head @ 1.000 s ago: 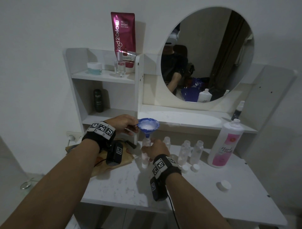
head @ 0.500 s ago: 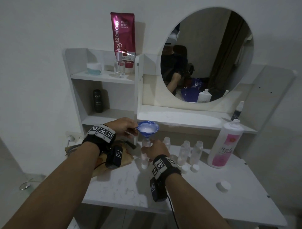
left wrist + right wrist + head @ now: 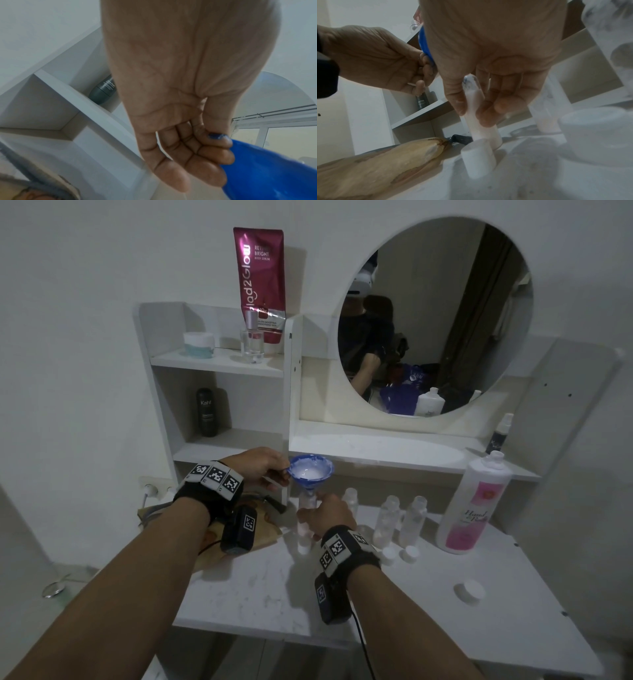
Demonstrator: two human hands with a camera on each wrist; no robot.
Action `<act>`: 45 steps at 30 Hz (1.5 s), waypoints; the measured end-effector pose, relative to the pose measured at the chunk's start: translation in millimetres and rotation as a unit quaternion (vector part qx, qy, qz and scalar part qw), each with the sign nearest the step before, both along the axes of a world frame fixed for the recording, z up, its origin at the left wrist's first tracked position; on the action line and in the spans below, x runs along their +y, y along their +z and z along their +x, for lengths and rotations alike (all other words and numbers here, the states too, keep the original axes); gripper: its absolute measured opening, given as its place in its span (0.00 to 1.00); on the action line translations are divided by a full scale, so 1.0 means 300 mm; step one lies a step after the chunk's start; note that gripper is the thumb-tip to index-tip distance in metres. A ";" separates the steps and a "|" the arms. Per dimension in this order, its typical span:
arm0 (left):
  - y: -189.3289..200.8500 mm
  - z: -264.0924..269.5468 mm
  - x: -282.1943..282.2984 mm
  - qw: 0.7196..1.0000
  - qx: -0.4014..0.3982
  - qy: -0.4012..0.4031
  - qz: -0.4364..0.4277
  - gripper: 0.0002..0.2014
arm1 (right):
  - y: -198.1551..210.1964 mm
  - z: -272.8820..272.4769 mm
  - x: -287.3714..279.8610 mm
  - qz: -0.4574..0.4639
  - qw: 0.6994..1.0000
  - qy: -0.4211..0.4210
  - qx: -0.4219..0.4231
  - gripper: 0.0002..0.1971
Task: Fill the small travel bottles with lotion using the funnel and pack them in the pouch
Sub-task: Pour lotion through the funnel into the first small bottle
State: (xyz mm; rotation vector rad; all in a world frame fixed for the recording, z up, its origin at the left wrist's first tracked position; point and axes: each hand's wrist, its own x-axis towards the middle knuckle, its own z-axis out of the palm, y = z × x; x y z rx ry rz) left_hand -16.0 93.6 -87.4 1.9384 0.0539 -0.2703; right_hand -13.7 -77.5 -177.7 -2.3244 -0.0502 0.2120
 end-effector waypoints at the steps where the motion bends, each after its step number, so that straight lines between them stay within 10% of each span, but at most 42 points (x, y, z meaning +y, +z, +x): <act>1: 0.002 0.000 0.000 1.000 0.001 -0.003 0.003 0.12 | 0.001 0.000 0.000 -0.001 1.000 0.001 0.003 0.25; 45: 0.006 0.015 0.016 1.000 -0.015 -0.013 -0.007 0.14 | 0.032 -0.025 -0.004 -0.006 1.000 0.001 0.009 0.22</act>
